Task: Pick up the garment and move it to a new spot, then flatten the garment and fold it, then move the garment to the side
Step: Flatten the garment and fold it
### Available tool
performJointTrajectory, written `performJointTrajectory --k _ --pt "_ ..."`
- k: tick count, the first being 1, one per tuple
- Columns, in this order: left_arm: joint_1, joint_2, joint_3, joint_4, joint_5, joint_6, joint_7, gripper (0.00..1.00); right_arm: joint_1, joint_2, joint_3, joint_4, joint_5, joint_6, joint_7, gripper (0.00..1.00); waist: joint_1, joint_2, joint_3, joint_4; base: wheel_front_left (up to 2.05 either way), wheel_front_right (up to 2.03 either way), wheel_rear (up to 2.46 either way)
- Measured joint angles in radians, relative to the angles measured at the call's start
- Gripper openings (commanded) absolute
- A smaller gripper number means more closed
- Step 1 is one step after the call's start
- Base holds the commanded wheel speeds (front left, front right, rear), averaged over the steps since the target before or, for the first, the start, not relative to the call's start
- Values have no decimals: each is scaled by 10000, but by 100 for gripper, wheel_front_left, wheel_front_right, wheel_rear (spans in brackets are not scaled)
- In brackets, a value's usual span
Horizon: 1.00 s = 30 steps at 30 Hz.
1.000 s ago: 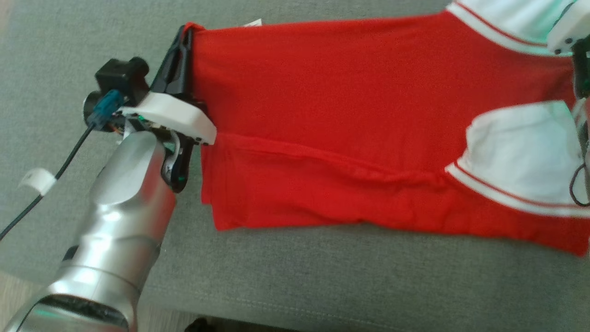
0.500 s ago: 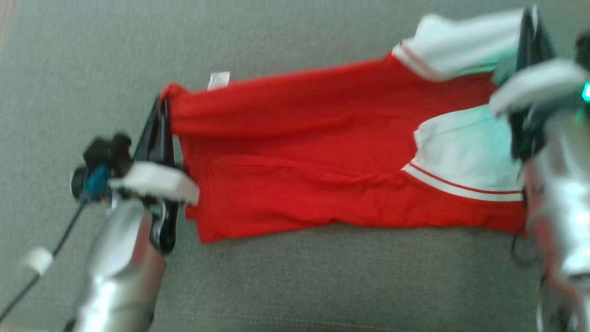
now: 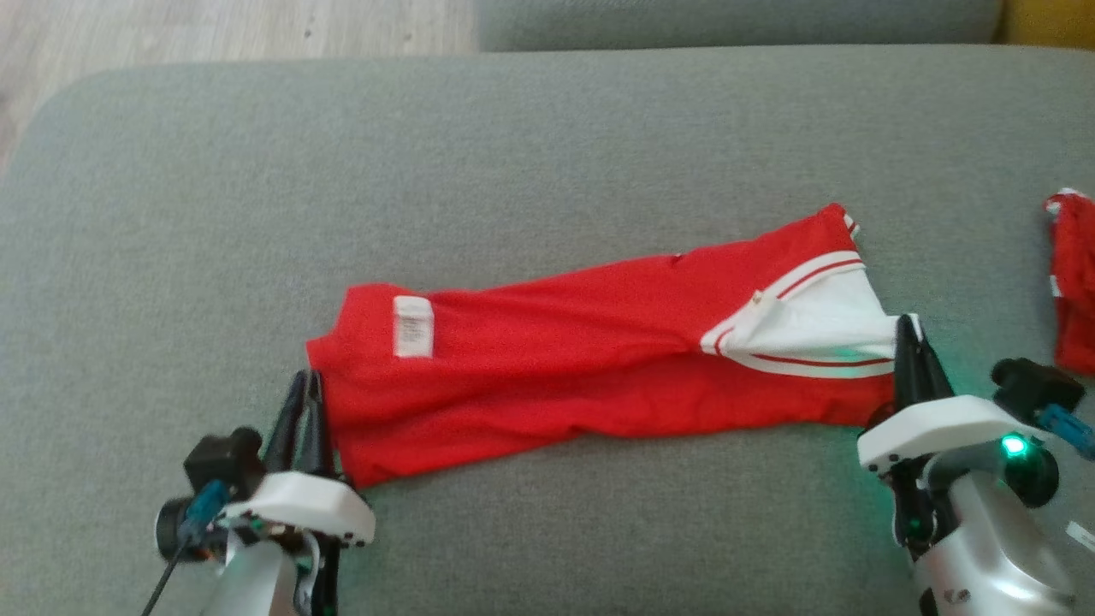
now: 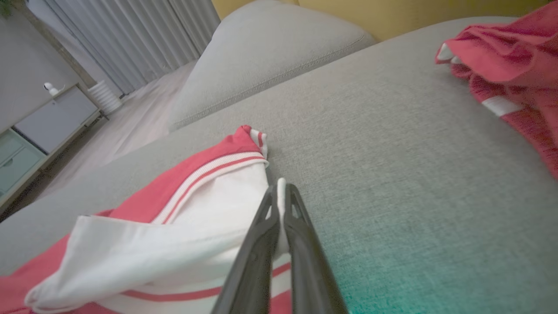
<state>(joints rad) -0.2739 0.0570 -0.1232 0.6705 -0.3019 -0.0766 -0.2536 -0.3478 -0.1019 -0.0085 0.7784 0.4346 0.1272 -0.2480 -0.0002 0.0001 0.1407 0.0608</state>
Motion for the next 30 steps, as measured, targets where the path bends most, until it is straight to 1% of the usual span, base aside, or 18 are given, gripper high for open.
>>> performJointTrajectory --k 3,6,10,12,16,18,22,27,30 --pt "276 -67 293 -81 134 290 0 100 139 90 -278 -466 44 0 2 100 1 0 -172 -114 0 0 0" --pt "763 -109 550 -602 476 698 0 100 151 125 -617 -1166 -385 0 0 100 1 0 -327 -161 0 0 0" --pt "1508 -117 631 -1490 1062 1104 0 100 720 337 -882 -2182 -1494 0 0 100 2 0 -545 -106 0 0 0" --pt "1844 -113 604 -1912 1367 1212 0 100 1198 391 -984 -2533 -2048 0 0 100 1 0 -677 -55 0 0 0" --pt "2463 -111 508 -2341 1632 1294 0 100 2001 523 -1072 -2909 -2552 0 0 100 1 0 -983 32 0 0 0" --pt "2746 -111 435 -2476 1628 1292 0 100 2247 548 -966 -2911 -2232 0 0 100 1 0 -1135 66 0 0 0" --pt "3148 -107 255 -2683 1622 1296 0 100 2568 556 -660 -2897 -1985 0 0 100 0 0 -1291 80 0 0 0" --pt "3218 -104 121 -2736 1536 1294 0 100 2570 566 -596 -2729 -1935 0 0 100 2 0 -1263 64 0 0 0" --pt "3198 -96 -107 -2715 1444 1289 0 100 2484 566 -589 -2336 -2010 0 0 100 2 0 -1087 90 0 0 0"
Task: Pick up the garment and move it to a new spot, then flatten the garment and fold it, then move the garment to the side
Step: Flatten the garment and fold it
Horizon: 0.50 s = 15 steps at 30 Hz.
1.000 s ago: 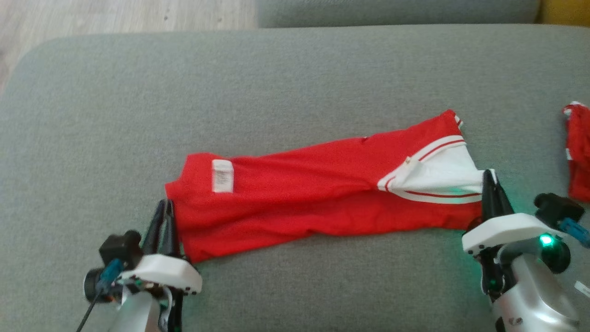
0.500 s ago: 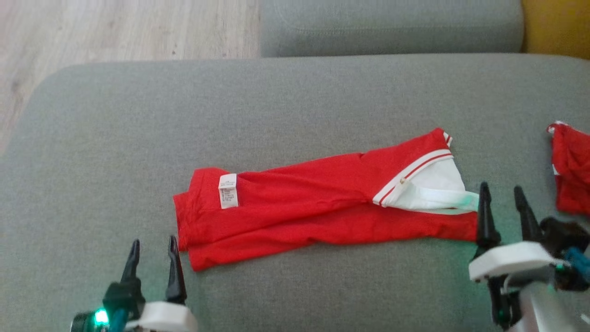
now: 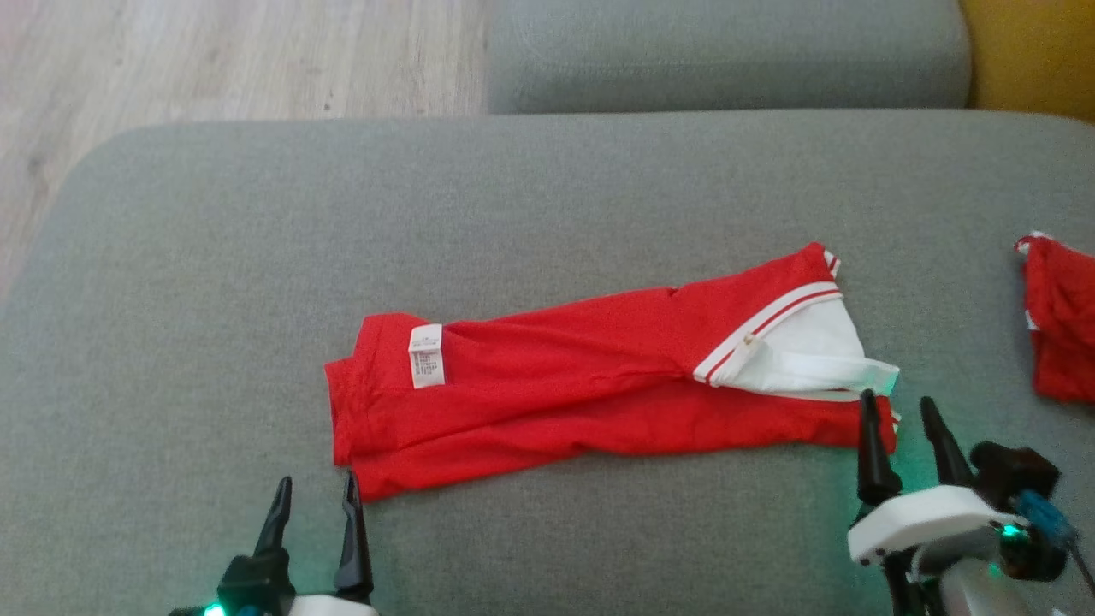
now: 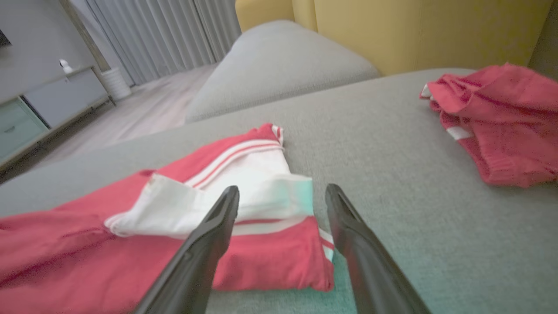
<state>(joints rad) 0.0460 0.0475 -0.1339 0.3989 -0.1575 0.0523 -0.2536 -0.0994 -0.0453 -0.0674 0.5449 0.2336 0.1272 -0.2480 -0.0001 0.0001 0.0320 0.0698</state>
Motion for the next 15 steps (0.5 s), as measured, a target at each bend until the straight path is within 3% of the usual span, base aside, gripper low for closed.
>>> performJointTrajectory --k 7,15 --pt "-492 -2 -499 169 -194 -4 0 100 -1949 -8 -167 1595 -786 0 0 100 2 0 667 177 0 0 0" --pt "-904 -8 -694 403 -290 -6 0 100 -3337 -29 -1549 4052 -1662 0 209 100 3 0 1327 584 0 0 0"
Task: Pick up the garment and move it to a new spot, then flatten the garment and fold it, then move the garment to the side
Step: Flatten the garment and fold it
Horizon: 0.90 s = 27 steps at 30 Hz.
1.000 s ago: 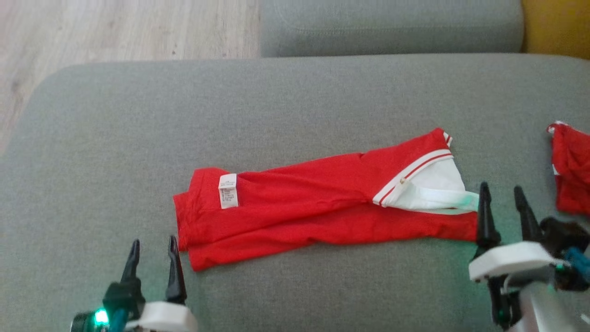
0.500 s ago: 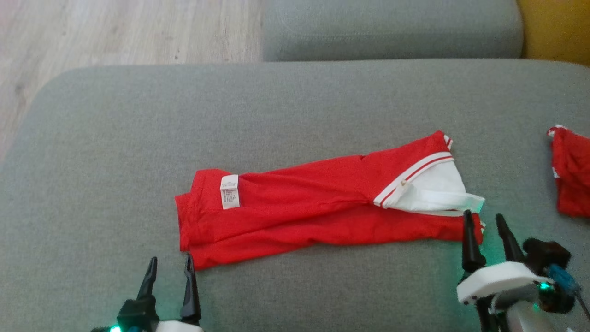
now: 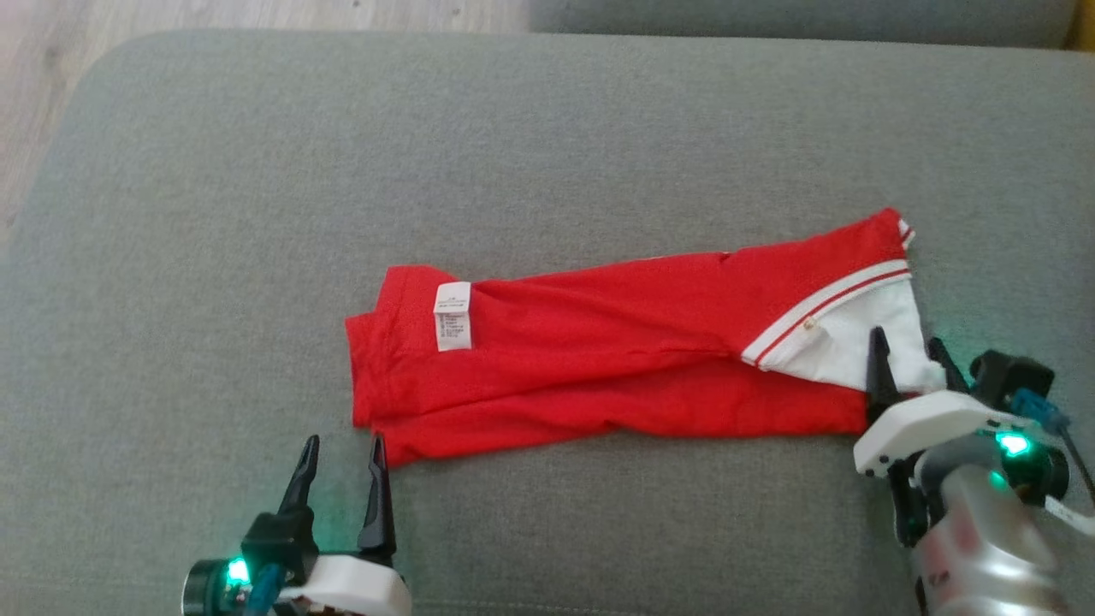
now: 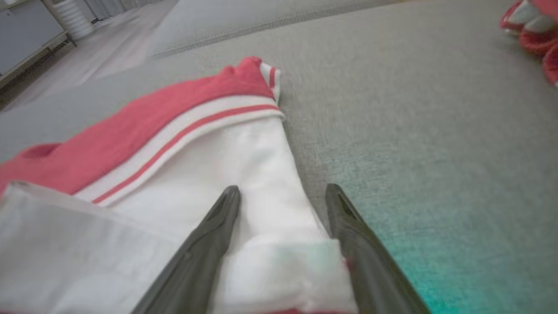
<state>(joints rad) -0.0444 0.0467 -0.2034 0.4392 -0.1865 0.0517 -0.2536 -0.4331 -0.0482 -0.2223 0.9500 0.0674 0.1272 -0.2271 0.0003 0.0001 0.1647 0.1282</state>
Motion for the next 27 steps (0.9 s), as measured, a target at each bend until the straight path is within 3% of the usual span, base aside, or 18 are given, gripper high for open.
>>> performJointTrajectory --k 4,8,9,10,15,19,23,27 --pt "-59 2 -42 15 -2 4 0 100 -379 -77 82 516 238 0 0 100 -2 0 146 155 0 0 0" --pt "-212 0 -92 23 -2 6 0 100 -821 -332 1538 965 1906 -6 0 100 -2 0 222 294 0 0 0" --pt "-209 0 -90 31 -2 6 0 100 -824 -332 1941 966 2314 -6 0 92 -2 0 214 292 0 0 0" --pt "-208 0 -84 35 -2 6 0 100 -811 -332 2525 957 2947 -6 0 0 -2 0 179 264 0 0 0" --pt "-201 0 -92 44 -2 -2 0 100 -675 -336 2654 1072 3202 -2 -211 0 -2 0 45 89 0 0 0" --pt "-180 0 -98 44 -13 -61 0 100 -588 -518 1741 1014 3285 4 -207 0 -2 0 -125 -146 0 0 0" --pt "-110 0 -148 77 -119 -111 0 100 -27 -1133 500 105 2941 4 -207 0 -2 0 -304 -491 0 0 0" --pt "-104 0 -270 105 -253 -176 0 100 387 -972 303 -775 2393 2 -207 0 -3 0 -466 -797 0 0 0"
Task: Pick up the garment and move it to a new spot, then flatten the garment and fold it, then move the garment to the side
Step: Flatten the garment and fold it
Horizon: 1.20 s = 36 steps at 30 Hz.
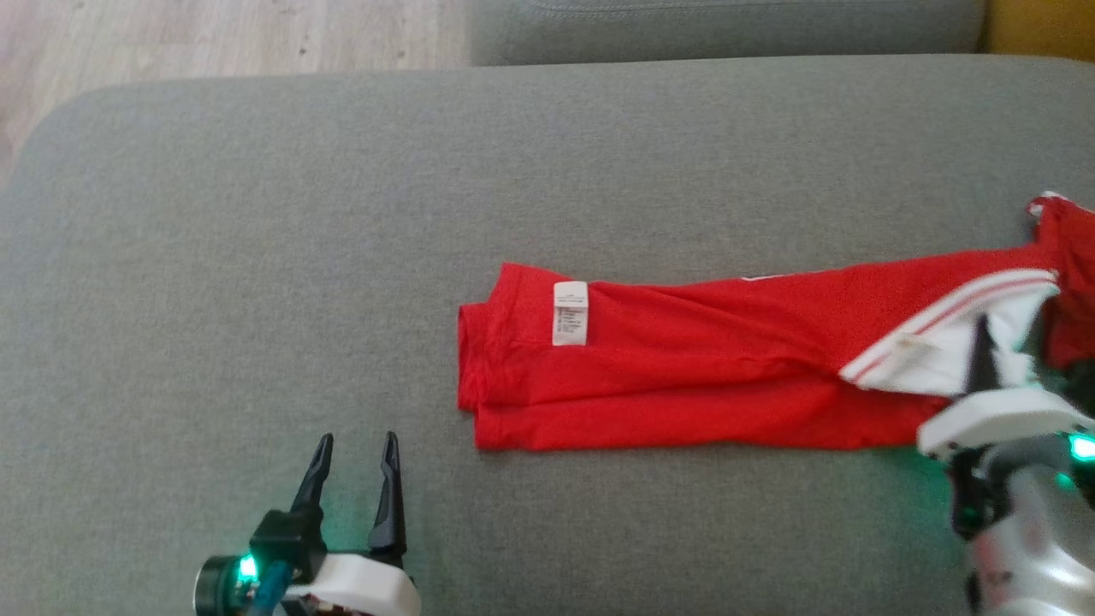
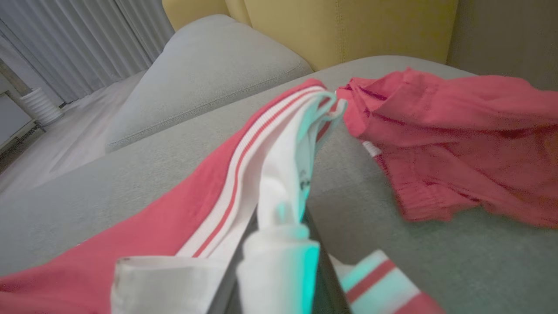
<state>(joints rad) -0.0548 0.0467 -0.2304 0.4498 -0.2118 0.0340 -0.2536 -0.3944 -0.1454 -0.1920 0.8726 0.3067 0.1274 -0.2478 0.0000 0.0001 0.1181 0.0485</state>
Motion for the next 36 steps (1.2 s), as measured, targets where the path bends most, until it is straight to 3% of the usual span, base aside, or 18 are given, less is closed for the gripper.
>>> performJointTrajectory --k 3,9,16,23,24,25,26,32,36 --pt "-1 0 -128 46 -2 -2 0 100 45 445 621 -771 -65 0 0 0 0 0 -84 -86 0 0 0" --pt "0 2 -422 272 -654 -138 0 100 247 782 3097 -1802 1058 0 0 0 0 0 -109 238 0 0 0" --pt "1 4 -665 385 -660 -167 0 100 316 800 5812 -2330 2894 0 15 0 0 0 -110 1108 0 0 0" --pt "5 8 -861 483 -656 -165 0 100 -211 798 7543 -2222 4029 0 29 0 1 0 -126 2111 0 0 0" --pt "5 8 -861 483 -656 -165 0 100 -211 798 7543 -2222 4029 0 29 7 1 0 -126 2111 0 0 0" --pt "7 8 -886 485 -660 -165 0 100 -356 798 7724 -2157 4186 0 29 89 0 0 -131 2235 0 0 0" --pt "7 8 -905 485 -671 -163 0 100 -482 798 7883 -2115 4307 0 29 100 0 0 -136 2342 0 0 0" --pt "79 8 -761 414 -669 -61 0 100 -873 823 8123 -1998 4581 0 4 100 0 0 -204 2328 0 0 0" --pt "105 17 -506 104 -606 25 0 100 -816 828 6418 -2088 3373 0 2 100 0 0 -252 1887 0 0 0"
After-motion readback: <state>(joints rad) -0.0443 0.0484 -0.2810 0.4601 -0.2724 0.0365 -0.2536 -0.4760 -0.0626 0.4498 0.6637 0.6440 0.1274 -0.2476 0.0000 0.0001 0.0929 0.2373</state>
